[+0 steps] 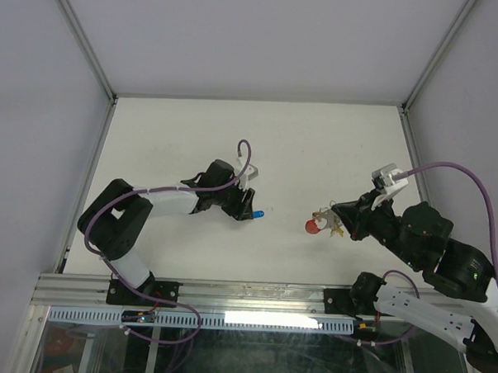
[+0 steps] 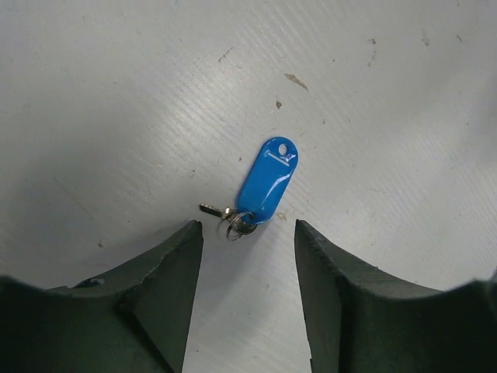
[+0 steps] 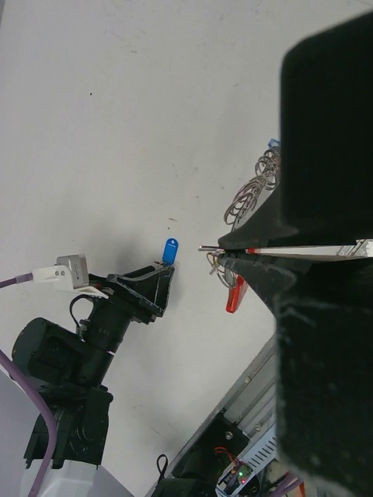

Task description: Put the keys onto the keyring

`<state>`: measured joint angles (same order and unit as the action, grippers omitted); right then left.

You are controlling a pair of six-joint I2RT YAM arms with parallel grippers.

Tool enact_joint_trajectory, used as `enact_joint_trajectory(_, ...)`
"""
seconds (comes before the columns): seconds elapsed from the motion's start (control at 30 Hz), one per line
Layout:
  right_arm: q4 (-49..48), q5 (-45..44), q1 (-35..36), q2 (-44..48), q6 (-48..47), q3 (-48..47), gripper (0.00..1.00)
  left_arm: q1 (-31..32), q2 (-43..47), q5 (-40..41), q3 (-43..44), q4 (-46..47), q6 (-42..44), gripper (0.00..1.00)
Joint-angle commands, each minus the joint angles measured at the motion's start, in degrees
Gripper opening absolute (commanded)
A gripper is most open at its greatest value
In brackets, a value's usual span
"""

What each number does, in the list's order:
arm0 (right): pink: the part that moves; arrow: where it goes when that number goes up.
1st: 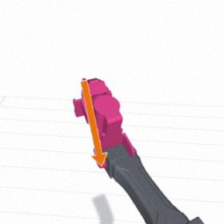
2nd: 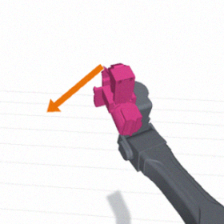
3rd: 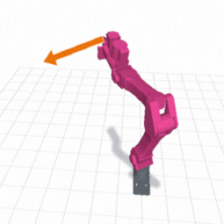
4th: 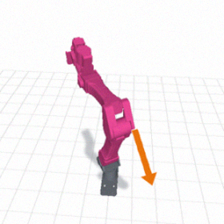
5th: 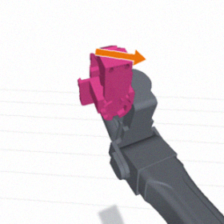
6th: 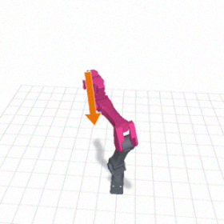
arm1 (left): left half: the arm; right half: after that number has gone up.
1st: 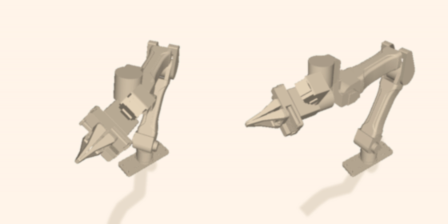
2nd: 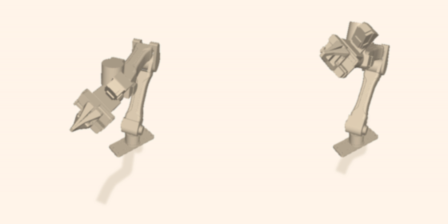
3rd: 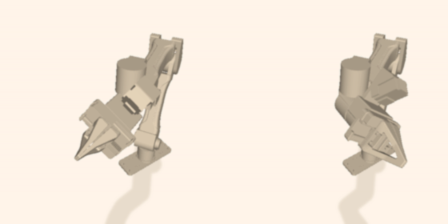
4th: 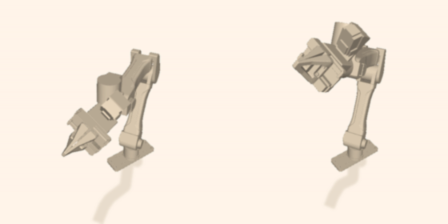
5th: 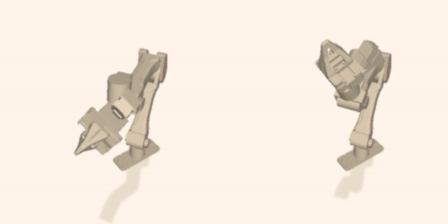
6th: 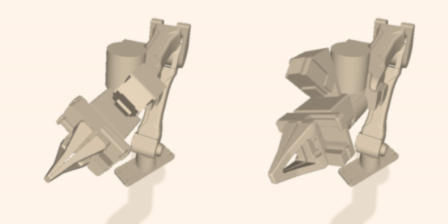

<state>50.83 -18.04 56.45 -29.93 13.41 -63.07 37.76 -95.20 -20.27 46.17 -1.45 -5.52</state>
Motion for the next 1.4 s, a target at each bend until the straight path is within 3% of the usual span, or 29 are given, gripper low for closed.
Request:
enact_joint_trajectory(0.0, -4.8, 0.8, 0.0, -0.6, 0.6, -1.0, 0.0, -0.3, -1.5, -2.8, 0.9, 1.5, 1.8, 0.48)
enact_joint_trajectory(0.83, -4.6, 1.0, 0.0, -0.8, 1.1, -1.3, 0.0, -0.4, -0.5, -3.9, -0.6, 2.4, 0.3, 0.18)
enact_joint_trajectory(1.07, -4.8, 0.9, 0.0, -0.8, 1.4, -1.1, 0.0, -0.3, 1.3, -5.0, -0.6, 2.5, -1.4, 0.0)
enact_joint_trajectory(1.37, -5.6, 3.6, 0.0, -0.9, 1.1, -1.1, 0.0, -0.2, 8.0, -3.6, 0.4, 0.6, -2.3, 0.0)
